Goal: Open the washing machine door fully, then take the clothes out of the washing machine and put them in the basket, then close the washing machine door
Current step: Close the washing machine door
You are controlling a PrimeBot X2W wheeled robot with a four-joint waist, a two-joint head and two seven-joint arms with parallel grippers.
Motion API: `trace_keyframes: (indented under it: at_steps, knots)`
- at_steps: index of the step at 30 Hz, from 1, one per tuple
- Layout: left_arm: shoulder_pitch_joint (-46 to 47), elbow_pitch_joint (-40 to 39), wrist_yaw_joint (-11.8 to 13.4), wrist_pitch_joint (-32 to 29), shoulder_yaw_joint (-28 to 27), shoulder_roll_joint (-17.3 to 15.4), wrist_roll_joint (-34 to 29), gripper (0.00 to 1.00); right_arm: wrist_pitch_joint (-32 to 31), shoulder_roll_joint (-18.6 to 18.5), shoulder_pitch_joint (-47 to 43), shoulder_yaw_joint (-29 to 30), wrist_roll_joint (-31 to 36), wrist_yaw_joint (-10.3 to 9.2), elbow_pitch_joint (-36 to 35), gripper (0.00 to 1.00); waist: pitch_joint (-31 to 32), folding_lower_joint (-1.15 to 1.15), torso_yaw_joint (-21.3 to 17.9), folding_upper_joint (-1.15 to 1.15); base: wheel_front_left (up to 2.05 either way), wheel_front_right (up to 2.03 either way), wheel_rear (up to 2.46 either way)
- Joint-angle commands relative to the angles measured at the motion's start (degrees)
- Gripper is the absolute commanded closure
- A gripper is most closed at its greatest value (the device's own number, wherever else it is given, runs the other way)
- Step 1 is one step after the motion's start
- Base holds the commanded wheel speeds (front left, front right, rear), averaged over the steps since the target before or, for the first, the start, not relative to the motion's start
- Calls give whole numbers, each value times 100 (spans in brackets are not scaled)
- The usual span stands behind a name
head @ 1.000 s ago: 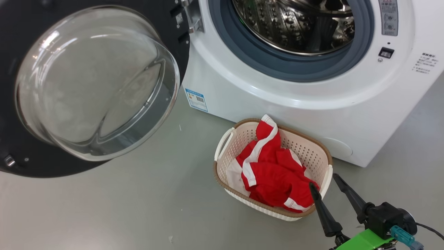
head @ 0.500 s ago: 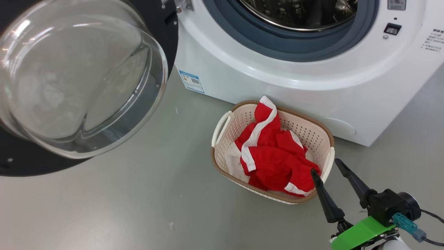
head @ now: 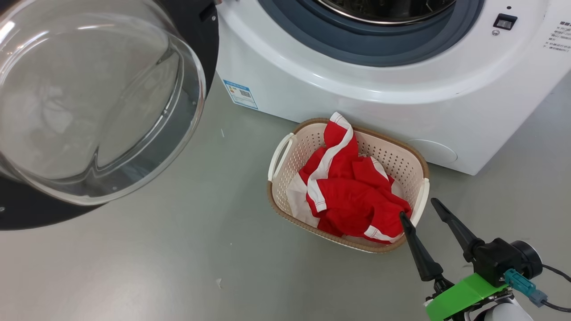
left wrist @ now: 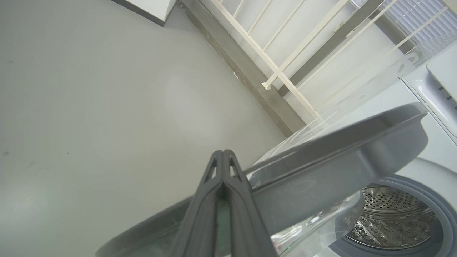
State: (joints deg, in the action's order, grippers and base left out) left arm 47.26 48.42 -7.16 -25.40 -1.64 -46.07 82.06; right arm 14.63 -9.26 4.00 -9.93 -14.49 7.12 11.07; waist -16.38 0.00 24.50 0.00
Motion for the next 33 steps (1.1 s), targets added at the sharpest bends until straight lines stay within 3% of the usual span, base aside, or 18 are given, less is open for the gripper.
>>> trace_keyframes:
  at_steps: [1, 33]
  knots:
    - [142, -79, -33, -30, -135, -479, 51, 100, 37, -44, 144, -141, 34, 36, -127, 0, -5, 0, -6, 0, 0, 0, 0]
    - [-494, -1075, -33, -1607, 223, -550, 767, 100, 37, 125, 36, -175, -36, 36, -101, 0, 400, 0, -54, 0, 0, 0, 0]
